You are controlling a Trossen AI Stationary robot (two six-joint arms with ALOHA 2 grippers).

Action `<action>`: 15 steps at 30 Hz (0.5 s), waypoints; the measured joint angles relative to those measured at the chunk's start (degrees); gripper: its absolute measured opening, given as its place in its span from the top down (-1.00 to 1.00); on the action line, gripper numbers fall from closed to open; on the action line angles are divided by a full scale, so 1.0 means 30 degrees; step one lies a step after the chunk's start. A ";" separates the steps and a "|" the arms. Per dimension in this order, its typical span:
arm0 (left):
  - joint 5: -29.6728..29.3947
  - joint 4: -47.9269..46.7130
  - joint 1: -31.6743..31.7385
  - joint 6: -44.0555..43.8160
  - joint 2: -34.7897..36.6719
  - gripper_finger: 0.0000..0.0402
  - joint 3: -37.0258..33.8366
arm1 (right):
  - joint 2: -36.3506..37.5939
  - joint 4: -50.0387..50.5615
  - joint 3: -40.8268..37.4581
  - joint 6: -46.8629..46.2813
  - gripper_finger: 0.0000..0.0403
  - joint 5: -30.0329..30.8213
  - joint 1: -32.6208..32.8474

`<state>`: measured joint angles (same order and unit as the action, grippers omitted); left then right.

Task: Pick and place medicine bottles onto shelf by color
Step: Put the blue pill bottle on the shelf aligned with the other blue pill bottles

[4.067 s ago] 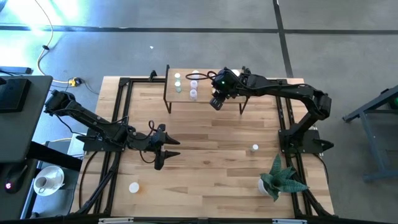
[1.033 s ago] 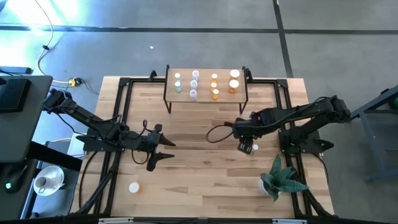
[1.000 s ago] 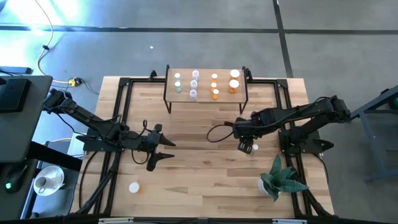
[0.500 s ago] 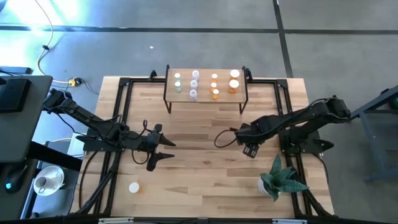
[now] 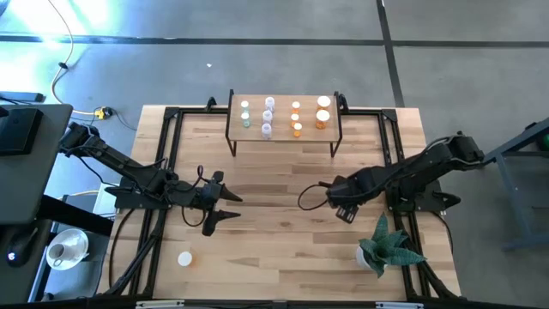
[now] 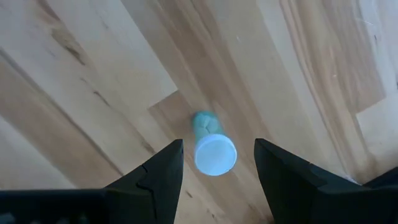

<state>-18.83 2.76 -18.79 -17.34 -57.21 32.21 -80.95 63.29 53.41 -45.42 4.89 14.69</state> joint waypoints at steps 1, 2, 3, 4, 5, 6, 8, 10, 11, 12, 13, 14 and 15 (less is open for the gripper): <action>0.0000 0.0003 0.0000 0.0000 0.0000 -0.06 0.0000 | 0.0000 0.0005 -0.0145 -0.0182 0.07 0.0111 0.0023; 0.0000 0.0007 0.0000 0.0000 0.0000 -0.06 0.0000 | 0.0000 -0.0024 -0.0316 -0.0305 0.07 0.0187 0.0033; 0.0000 0.0007 0.0000 0.0000 0.0000 -0.06 0.0000 | 0.0000 -0.0148 -0.0502 -0.0365 0.07 0.0188 0.0036; 0.0000 0.0000 0.0000 0.0000 0.0000 -0.06 0.0000 | 0.0000 -0.0322 -0.0692 -0.0367 0.07 0.0181 0.0040; 0.0000 0.0007 0.0000 0.0000 0.0000 -0.06 0.0000 | 0.0000 -0.0489 -0.0826 -0.0374 0.07 0.0159 0.0040; 0.0000 0.0007 0.0000 0.0000 0.0000 -0.06 0.0000 | 0.0000 -0.0666 -0.0903 -0.0371 0.07 0.0139 0.0040; 0.0000 0.0007 0.0000 0.0000 0.0000 -0.06 0.0000 | 0.0000 -0.0857 -0.0940 -0.0376 0.07 0.0114 0.0040; 0.0000 0.0007 0.0000 0.0000 0.0000 -0.06 0.0000 | 0.0000 -0.0948 -0.0940 -0.0409 0.07 0.0006 0.0040; 0.0000 0.0007 0.0000 0.0000 0.0000 -0.06 0.0000 | 0.0000 -0.0940 -0.0940 -0.0570 0.07 -0.0085 0.0040; 0.0003 0.0007 0.0000 0.0000 0.0000 -0.06 0.0000 | 0.0000 -0.0920 -0.0940 -0.0795 0.07 -0.0265 0.0040; 0.0000 0.0007 0.0000 0.0000 0.0000 -0.06 0.0000 | 0.0000 -0.0924 -0.0947 -0.0943 0.07 -0.0344 0.0040; 0.0000 0.0007 0.0000 0.0000 0.0000 -0.06 0.0000 | 0.0000 -0.0929 -0.0947 -0.1096 0.07 -0.0439 0.0065; 0.0000 0.0007 0.0000 0.0000 0.0000 -0.06 0.0000 | 0.0000 -0.0919 -0.0947 -0.1236 0.07 -0.0483 0.0113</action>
<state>-18.83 2.79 -18.79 -17.34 -57.21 32.21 -80.95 60.53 50.57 -49.12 3.44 15.03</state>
